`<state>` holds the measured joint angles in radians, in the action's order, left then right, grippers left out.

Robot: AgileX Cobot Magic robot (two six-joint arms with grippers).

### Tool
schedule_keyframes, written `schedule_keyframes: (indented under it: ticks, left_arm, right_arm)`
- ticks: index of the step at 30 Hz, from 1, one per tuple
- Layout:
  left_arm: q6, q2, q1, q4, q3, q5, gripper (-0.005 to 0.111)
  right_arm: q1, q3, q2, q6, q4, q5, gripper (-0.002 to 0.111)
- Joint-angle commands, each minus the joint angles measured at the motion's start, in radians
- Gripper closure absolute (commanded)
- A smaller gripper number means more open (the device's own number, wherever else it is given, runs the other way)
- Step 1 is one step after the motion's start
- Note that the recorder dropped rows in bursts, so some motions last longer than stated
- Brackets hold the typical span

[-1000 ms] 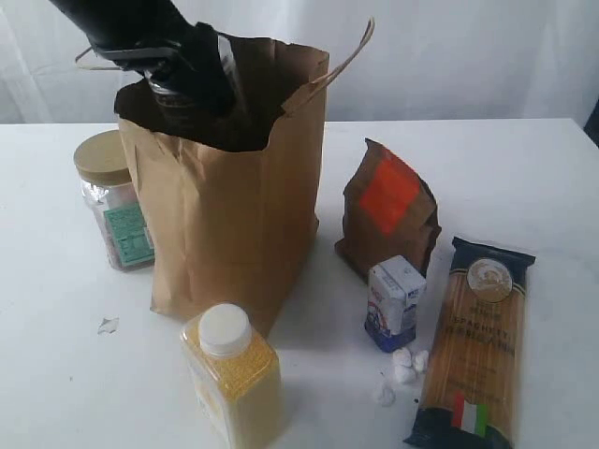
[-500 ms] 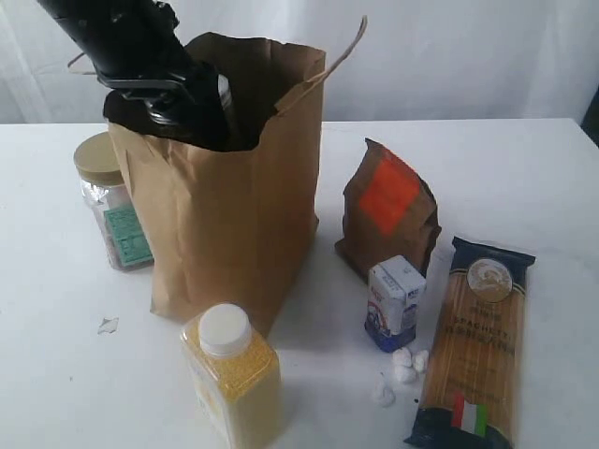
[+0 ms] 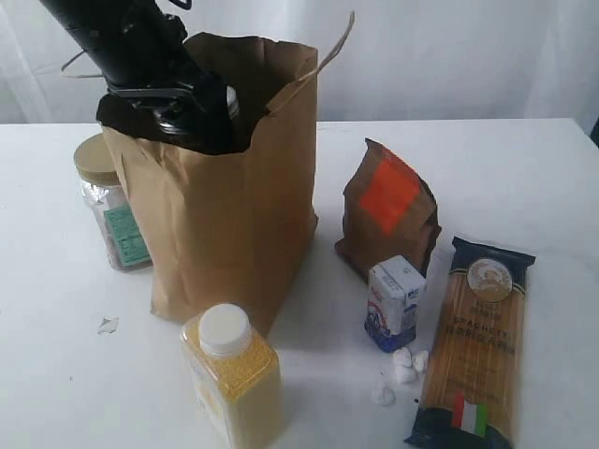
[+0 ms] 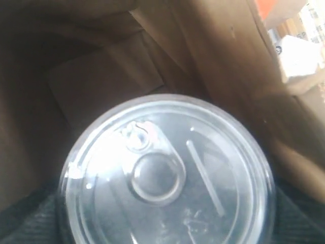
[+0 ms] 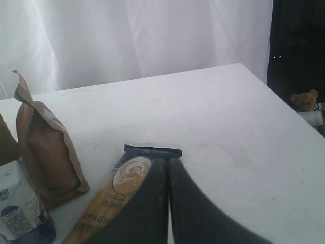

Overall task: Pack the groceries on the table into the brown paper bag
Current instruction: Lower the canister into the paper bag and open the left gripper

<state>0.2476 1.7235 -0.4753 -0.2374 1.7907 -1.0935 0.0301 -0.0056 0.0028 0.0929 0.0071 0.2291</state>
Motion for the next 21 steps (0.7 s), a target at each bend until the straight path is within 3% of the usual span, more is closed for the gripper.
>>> schedule_keyframes:
  ticks: [1, 21]
  left_arm:
    - [-0.005, 0.009, -0.006, -0.048, 0.012, 0.003, 0.025]
    - [-0.007, 0.059, -0.006, -0.038, -0.026, 0.022, 0.026]
  right_arm:
    - [-0.004, 0.006, -0.003, 0.004, 0.001, -0.007, 0.108]
    - [-0.004, 0.006, -0.003, 0.004, 0.001, -0.007, 0.108]
